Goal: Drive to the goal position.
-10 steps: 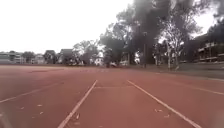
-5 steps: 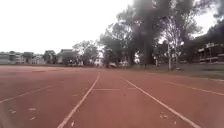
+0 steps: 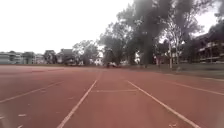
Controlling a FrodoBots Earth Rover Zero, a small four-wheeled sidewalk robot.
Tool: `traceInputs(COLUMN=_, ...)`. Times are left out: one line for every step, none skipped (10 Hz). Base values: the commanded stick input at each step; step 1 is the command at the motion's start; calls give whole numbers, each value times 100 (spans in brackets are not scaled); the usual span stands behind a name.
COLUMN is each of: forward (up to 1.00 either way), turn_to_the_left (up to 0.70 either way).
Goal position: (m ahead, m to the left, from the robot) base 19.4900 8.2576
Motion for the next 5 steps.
traceInputs(forward=45, turn_to_the_left=0)
traceInputs(forward=45, turn_to_the_left=0)
traceInputs(forward=45, turn_to_the_left=0)
traceInputs(forward=45, turn_to_the_left=0)
traceInputs(forward=45, turn_to_the_left=0)
